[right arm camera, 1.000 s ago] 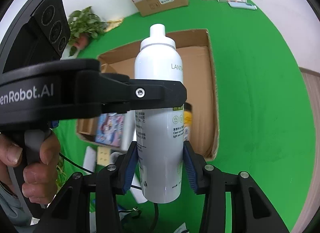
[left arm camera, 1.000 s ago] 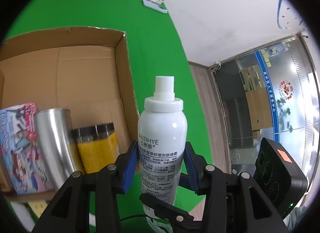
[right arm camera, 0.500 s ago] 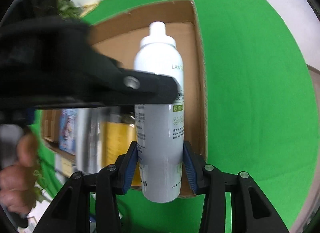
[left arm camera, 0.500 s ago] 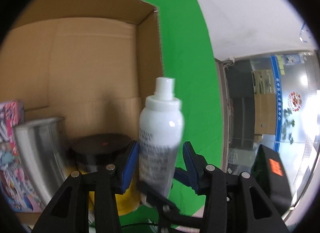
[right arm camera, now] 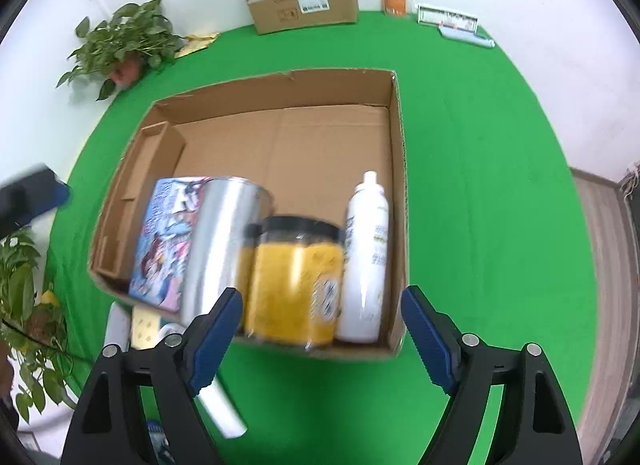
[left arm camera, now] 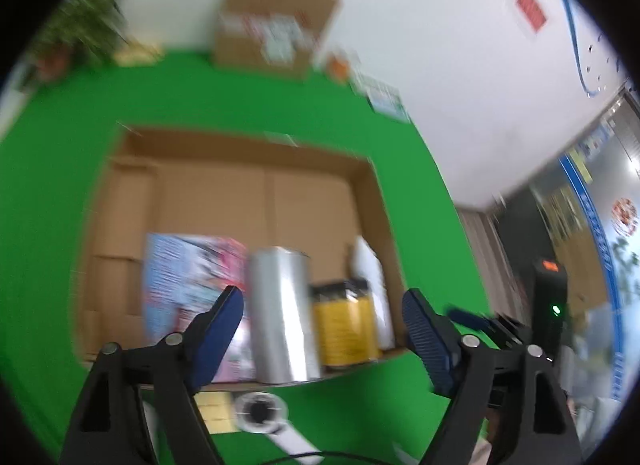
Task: Organize rigid objects
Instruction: 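Lower the spray bottle beside the jar and open both grippers, then move both tools toward the blue stapler on the table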
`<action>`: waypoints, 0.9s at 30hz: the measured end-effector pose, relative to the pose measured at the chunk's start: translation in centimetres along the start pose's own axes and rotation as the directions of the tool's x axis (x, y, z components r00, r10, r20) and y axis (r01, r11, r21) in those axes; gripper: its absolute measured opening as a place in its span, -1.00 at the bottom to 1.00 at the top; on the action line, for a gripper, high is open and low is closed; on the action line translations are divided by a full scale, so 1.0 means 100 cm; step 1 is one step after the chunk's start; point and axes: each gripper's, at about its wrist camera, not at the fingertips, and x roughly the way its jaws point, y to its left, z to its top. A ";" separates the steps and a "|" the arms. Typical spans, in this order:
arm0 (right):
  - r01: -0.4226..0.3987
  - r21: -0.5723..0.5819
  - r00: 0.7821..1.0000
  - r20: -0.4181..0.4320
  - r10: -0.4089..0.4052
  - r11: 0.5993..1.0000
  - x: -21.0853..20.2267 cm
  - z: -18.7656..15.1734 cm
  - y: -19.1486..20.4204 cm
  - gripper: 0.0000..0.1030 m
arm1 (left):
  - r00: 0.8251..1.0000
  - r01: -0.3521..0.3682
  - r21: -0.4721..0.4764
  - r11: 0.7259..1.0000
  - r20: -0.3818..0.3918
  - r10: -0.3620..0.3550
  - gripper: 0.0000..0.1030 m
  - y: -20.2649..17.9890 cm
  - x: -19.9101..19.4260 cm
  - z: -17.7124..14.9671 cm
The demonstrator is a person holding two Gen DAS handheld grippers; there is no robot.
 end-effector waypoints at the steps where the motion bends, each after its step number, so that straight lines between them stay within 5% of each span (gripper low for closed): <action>1: 0.013 0.007 1.000 0.009 -0.013 1.000 -0.008 -0.008 0.004 0.61 | 0.998 -0.044 0.006 0.999 0.040 0.044 0.58 0.006 -0.015 -0.004; 4: 0.041 0.072 0.998 0.034 -0.044 0.997 -0.031 -0.033 0.013 0.53 | 0.983 -0.149 -0.015 0.989 0.111 0.150 0.58 0.027 -0.045 -0.016; 6: 0.032 0.079 0.997 0.070 -0.037 0.996 -0.046 -0.055 0.026 -0.21 | 0.981 -0.154 -0.053 0.987 0.112 0.159 0.58 0.042 -0.059 -0.025; 7: 0.030 0.068 0.996 0.087 -0.036 0.997 -0.053 -0.064 0.034 -0.38 | 0.981 -0.148 -0.063 0.987 0.114 0.155 0.51 0.047 -0.065 -0.029; 8: 0.028 0.056 0.994 0.102 -0.034 0.998 -0.057 -0.072 0.042 -0.54 | 0.981 -0.138 -0.069 0.988 0.127 0.146 0.00 0.052 -0.072 -0.034; 10: 0.005 0.038 0.986 0.167 -0.011 0.999 -0.083 -0.091 0.052 -0.53 | 0.990 -0.085 -0.047 0.995 0.110 0.090 -0.79 0.056 -0.079 -0.043; 11: -0.013 0.033 0.980 0.198 0.006 0.999 -0.095 -0.098 0.056 -0.48 | 0.993 -0.064 -0.035 0.997 0.094 0.067 -0.79 0.057 -0.082 -0.046; 12: -0.030 0.022 0.970 0.244 0.024 0.999 -0.110 -0.104 0.060 -0.10 | 0.992 -0.066 -0.017 0.998 0.103 0.068 -0.79 0.057 -0.091 -0.050; 13: -0.034 0.014 0.958 0.284 0.029 0.999 -0.121 -0.108 0.062 0.28 | 0.989 -0.083 -0.006 0.997 0.122 0.083 -0.71 0.053 -0.099 -0.054; 14: -0.034 0.014 0.941 0.338 0.028 0.999 -0.136 -0.113 0.064 1.00 | 0.982 -0.115 0.007 0.993 0.150 0.113 -0.33 0.049 -0.111 -0.056; 15: -0.039 0.021 0.912 0.409 0.027 0.999 -0.152 -0.121 0.064 1.00 | 0.977 -0.147 0.010 0.989 0.160 0.143 0.04 0.045 -0.117 -0.057; 16: -0.037 0.027 0.891 0.454 0.021 0.999 -0.165 -0.127 0.064 0.99 | 0.971 -0.179 0.002 0.984 0.162 0.176 0.79 0.044 -0.122 -0.058; 19: -0.023 0.042 0.899 0.437 0.002 0.999 -0.178 -0.136 0.064 0.99 | 0.952 -0.187 -0.025 0.982 0.241 0.187 0.87 0.039 -0.146 -0.071; 27: -0.016 0.109 0.941 0.339 -0.022 0.994 -0.178 -0.202 0.053 0.99 | 0.948 -0.167 -0.076 0.983 0.260 0.181 0.87 0.024 -0.185 -0.118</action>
